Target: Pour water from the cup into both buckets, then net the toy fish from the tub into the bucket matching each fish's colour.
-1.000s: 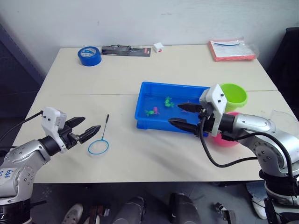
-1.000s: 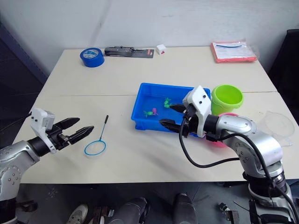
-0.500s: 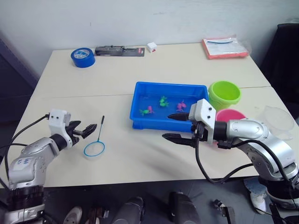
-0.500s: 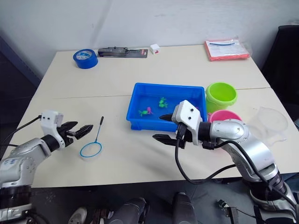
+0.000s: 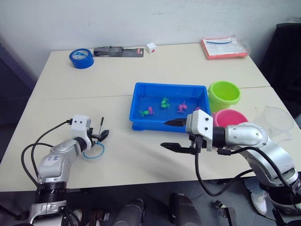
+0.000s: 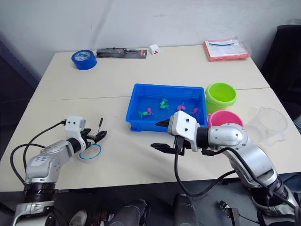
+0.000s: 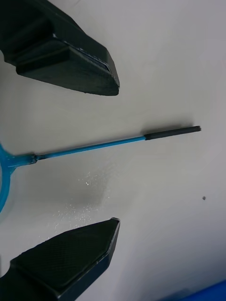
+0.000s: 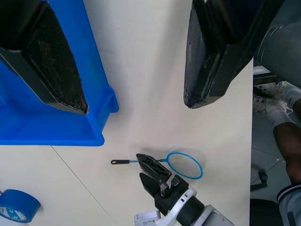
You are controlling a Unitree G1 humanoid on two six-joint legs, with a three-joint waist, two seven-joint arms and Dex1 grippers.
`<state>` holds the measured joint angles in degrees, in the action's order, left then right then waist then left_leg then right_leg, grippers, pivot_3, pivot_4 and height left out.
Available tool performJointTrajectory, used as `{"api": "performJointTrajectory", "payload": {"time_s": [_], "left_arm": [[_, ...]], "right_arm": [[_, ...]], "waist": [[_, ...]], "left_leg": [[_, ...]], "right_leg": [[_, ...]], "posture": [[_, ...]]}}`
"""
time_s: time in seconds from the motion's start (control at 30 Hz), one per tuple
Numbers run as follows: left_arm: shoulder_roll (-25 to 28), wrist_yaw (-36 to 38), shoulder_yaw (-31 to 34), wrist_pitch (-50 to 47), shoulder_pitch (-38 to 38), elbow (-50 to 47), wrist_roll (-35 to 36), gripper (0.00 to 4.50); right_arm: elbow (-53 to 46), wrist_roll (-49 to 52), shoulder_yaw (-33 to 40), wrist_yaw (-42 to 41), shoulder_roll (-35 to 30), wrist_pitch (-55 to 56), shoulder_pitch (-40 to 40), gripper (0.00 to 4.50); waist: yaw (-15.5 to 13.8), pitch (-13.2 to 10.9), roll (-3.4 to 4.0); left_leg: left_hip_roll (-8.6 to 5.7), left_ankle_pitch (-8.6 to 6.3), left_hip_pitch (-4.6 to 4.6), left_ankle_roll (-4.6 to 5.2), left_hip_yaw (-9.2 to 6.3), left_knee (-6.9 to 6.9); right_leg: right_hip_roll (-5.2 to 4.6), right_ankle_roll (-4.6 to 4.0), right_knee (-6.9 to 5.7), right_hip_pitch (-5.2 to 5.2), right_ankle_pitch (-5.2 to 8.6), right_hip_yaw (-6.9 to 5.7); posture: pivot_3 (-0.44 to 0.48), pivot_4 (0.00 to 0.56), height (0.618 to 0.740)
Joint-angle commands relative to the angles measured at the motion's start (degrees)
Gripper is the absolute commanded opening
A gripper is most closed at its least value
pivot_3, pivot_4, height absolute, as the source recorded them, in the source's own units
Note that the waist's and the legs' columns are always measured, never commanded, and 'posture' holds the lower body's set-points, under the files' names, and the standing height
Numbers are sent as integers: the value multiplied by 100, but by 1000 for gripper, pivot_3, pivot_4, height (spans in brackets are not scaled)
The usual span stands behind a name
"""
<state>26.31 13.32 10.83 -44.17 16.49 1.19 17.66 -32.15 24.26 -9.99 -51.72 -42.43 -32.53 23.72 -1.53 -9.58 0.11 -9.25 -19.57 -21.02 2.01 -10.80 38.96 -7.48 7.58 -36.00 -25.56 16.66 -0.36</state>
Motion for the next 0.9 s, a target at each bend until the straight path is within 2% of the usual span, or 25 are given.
{"api": "performJointTrajectory", "payload": {"time_s": [0.03,0.2,0.3,0.4,0.57,0.6,0.9], "left_arm": [[-58,-184,-141,-139,137,-48,-216,4500],[-199,-531,-111,-470,255,45,-407,4500],[-193,-597,-202,-599,210,25,-523,3709],[-199,-578,-206,-599,157,-18,-578,2550],[-170,-558,-193,-590,163,48,-654,260],[-166,-551,-187,-587,173,65,-665,120],[-119,-515,-36,-389,188,171,-709,120]], "right_arm": [[-262,29,63,-9,5,61,4,4454],[-344,56,95,49,8,-34,-12,4454],[-383,76,116,76,5,-91,-21,4500],[-414,102,134,87,-4,-148,-44,4500],[-414,97,129,70,-16,-156,-69,4500],[-407,92,127,67,-16,-151,-70,4500],[-313,7,97,39,-25,-67,-84,4500]], "waist": [[-2,1,-1],[6,1,-2],[11,2,-3],[1,2,-3],[-3,2,-4],[-4,2,-4],[-2,2,-4]], "left_leg": [[0,0,0,0,1,1],[2,-1,4,1,14,0],[2,-2,11,1,24,0],[2,-3,19,3,37,-3],[2,-3,25,3,43,-4],[2,-3,26,3,44,-4],[2,-3,31,4,51,-5]], "right_leg": [[0,0,0,0,0,1],[3,2,0,-3,-1,12],[4,3,-2,-3,-2,23],[6,5,-3,-3,-3,37],[7,8,-3,-1,-4,45],[7,8,-3,-1,-4,46],[8,10,-4,0,-5,52]], "posture": [[0,150,740],[0,150,740],[0,150,740],[0,150,740],[0,150,740],[0,150,740],[0,150,740]]}}
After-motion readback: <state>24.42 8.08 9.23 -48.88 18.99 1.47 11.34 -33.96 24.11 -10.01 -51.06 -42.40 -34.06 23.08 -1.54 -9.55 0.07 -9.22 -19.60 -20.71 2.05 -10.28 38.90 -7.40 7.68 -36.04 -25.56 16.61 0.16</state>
